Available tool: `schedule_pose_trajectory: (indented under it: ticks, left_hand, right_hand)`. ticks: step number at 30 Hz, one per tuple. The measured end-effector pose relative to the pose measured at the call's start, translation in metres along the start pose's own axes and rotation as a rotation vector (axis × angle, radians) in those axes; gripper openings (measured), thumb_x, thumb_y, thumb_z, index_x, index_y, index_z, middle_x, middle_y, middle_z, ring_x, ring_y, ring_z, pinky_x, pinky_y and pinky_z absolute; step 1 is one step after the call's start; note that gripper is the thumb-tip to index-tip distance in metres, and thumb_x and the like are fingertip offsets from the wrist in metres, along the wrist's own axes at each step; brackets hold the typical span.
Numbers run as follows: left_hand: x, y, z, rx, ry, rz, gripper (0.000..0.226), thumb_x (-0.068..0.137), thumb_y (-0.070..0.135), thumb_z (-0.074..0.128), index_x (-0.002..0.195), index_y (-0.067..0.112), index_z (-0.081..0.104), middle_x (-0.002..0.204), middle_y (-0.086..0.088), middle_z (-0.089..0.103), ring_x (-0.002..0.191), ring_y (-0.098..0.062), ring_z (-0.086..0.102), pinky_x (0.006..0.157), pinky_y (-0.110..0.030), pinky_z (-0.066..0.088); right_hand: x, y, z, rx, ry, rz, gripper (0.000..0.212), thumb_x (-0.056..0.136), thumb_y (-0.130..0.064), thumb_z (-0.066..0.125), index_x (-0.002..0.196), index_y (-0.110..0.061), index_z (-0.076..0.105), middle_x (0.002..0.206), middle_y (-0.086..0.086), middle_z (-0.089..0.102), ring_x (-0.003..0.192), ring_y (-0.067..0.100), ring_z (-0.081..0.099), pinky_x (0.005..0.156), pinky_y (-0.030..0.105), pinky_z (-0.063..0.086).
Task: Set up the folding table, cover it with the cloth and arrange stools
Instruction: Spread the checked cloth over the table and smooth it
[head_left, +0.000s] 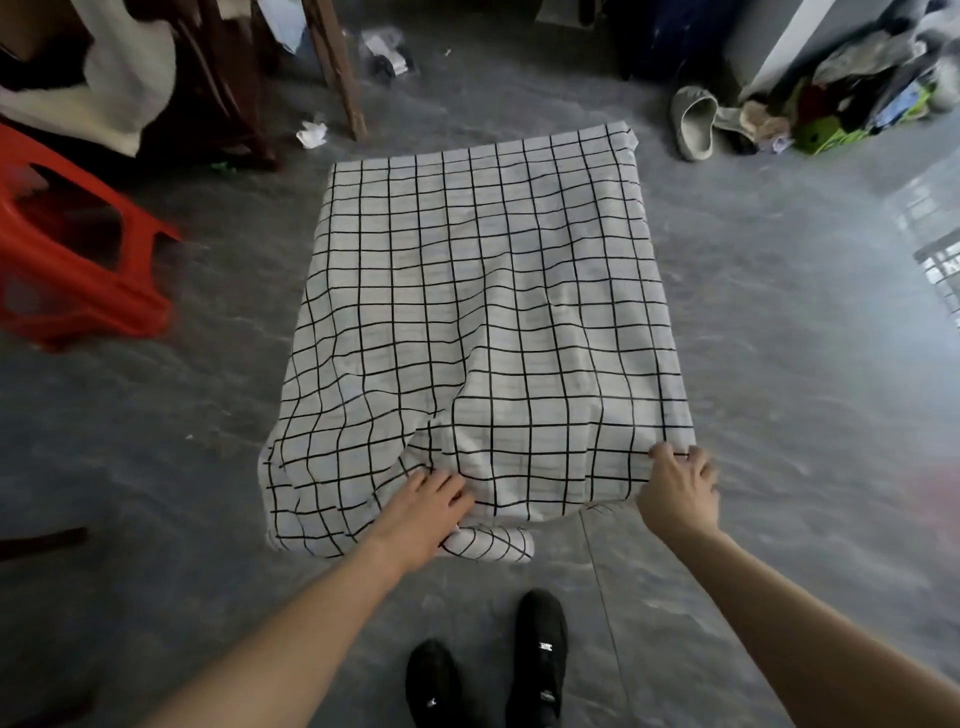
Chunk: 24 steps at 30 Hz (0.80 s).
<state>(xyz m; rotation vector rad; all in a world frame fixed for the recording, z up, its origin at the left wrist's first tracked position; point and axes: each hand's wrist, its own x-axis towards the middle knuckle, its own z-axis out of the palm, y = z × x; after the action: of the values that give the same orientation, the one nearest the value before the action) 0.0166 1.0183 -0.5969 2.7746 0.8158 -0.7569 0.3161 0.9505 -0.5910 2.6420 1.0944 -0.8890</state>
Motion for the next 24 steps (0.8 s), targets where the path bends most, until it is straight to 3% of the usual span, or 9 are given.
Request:
schedule_pose_trajectory:
  ticks: [2, 6, 10, 14, 19, 21, 24]
  left_hand:
    - [0.002, -0.001, -0.002, 0.008, -0.028, 0.03, 0.066, 0.073, 0.027, 0.076, 0.131, 0.019, 0.046, 0.129, -0.003, 0.046, 0.122, -0.026, 0.043, 0.099, -0.041, 0.039]
    - [0.001, -0.005, -0.002, 0.031, 0.004, 0.149, 0.051, 0.057, 0.023, 0.085, 0.104, 0.025, 0.066, 0.097, 0.004, 0.062, 0.091, -0.02, 0.058, 0.077, -0.036, 0.052]
    - [0.002, -0.007, -0.008, 0.067, 0.019, 0.201, 0.041, 0.054, 0.016, 0.084, 0.09, 0.027, 0.067, 0.088, 0.008, 0.064, 0.088, -0.018, 0.059, 0.078, -0.034, 0.052]
    - [0.003, -0.009, -0.013, 0.078, -0.014, 0.251, 0.035, 0.053, 0.018, 0.087, 0.078, 0.032, 0.066, 0.081, 0.013, 0.063, 0.084, -0.014, 0.058, 0.079, -0.03, 0.051]
    - [-0.009, -0.006, -0.018, 0.056, -0.009, 0.293, 0.033, 0.057, 0.017, 0.086, 0.08, 0.034, 0.069, 0.082, 0.017, 0.063, 0.083, -0.011, 0.058, 0.079, -0.028, 0.051]
    - [-0.015, -0.004, -0.014, 0.064, -0.023, 0.299, 0.037, 0.05, 0.018, 0.088, 0.08, 0.032, 0.071, 0.085, 0.015, 0.064, 0.086, -0.012, 0.061, 0.077, -0.029, 0.053]
    - [-0.025, -0.008, -0.002, 0.001, -0.007, 0.201, 0.058, 0.05, 0.02, 0.089, 0.101, 0.032, 0.065, 0.105, 0.01, 0.061, 0.099, -0.013, 0.059, 0.085, -0.031, 0.053]
  right_hand:
    - [0.013, 0.008, 0.001, 0.06, 0.011, 0.024, 0.038, 0.084, 0.003, 0.048, 0.118, -0.014, 0.046, 0.128, 0.023, 0.037, 0.119, 0.043, 0.039, 0.097, 0.054, 0.041]
    - [0.03, 0.019, 0.006, 0.164, 0.062, -0.028, 0.02, 0.092, -0.001, 0.044, 0.106, -0.014, 0.048, 0.116, 0.019, 0.042, 0.105, 0.041, 0.046, 0.092, 0.055, 0.044]
    - [0.034, 0.024, 0.004, 0.185, 0.107, -0.049, 0.012, 0.093, -0.004, 0.048, 0.103, -0.01, 0.051, 0.113, 0.018, 0.04, 0.104, 0.042, 0.045, 0.089, 0.051, 0.045]
    - [0.036, 0.038, -0.009, 0.2, 0.107, -0.142, 0.011, 0.086, 0.003, 0.05, 0.093, -0.005, 0.054, 0.101, 0.016, 0.045, 0.091, 0.038, 0.051, 0.081, 0.046, 0.05]
    - [0.048, 0.073, -0.043, 0.144, 0.199, -0.178, 0.014, 0.083, 0.007, 0.047, 0.088, -0.005, 0.05, 0.089, 0.015, 0.041, 0.081, 0.037, 0.049, 0.07, 0.043, 0.048]
    - [0.053, 0.087, -0.058, 0.144, 0.248, -0.134, 0.015, 0.083, 0.009, 0.046, 0.091, -0.002, 0.051, 0.091, 0.016, 0.04, 0.086, 0.038, 0.049, 0.073, 0.044, 0.047]
    - [0.055, 0.097, -0.069, 0.042, 0.277, -0.041, 0.031, 0.079, 0.009, 0.053, 0.108, 0.0, 0.054, 0.109, 0.022, 0.042, 0.104, 0.045, 0.046, 0.082, 0.055, 0.048]
